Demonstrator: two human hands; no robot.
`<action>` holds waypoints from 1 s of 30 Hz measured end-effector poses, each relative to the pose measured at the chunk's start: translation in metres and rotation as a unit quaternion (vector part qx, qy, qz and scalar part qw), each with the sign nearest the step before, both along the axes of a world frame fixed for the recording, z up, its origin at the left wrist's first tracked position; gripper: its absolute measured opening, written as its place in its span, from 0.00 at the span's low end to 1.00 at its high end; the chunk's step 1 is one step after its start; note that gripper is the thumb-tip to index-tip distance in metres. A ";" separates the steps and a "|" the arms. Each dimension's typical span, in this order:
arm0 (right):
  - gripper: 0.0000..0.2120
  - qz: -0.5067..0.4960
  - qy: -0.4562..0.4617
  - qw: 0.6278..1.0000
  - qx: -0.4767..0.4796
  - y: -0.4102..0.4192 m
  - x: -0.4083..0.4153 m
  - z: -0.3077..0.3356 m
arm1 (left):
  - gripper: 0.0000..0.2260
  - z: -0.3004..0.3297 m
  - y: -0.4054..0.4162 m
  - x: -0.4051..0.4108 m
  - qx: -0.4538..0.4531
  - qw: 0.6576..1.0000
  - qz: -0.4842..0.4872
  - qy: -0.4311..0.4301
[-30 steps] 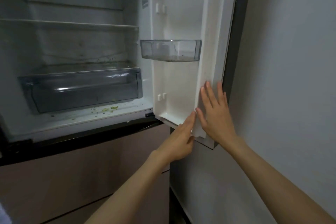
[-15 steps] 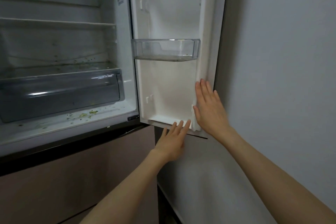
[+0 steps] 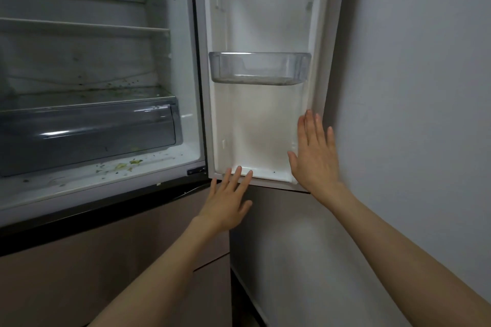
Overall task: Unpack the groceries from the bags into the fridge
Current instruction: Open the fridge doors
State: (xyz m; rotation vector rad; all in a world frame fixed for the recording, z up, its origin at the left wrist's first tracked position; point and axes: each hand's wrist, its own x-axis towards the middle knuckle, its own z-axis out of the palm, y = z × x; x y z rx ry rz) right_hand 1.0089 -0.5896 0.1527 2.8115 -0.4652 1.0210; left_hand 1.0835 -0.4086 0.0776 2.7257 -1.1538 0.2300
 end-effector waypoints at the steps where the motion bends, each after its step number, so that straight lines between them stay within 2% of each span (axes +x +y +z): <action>1: 0.34 0.009 -0.023 1.000 -0.010 0.007 0.000 -0.003 | 0.30 0.003 0.009 0.001 -0.012 1.000 0.007 -0.010; 4: 0.29 0.069 -0.076 0.994 -0.042 0.040 0.009 -0.019 | 0.30 0.010 0.045 0.004 -0.051 0.997 0.040 -0.044; 15: 0.27 0.270 -0.052 0.961 -0.023 0.191 0.120 -0.030 | 0.26 0.033 0.219 0.061 -0.104 0.972 0.183 -0.103; 26: 0.22 0.301 -0.062 0.952 -0.001 0.276 0.282 0.003 | 0.20 0.065 0.327 0.200 -0.161 0.938 0.245 -0.184; 30: 0.24 0.280 -0.041 0.959 0.002 0.279 0.326 0.008 | 0.23 0.072 0.337 0.238 -0.166 0.929 0.272 -0.189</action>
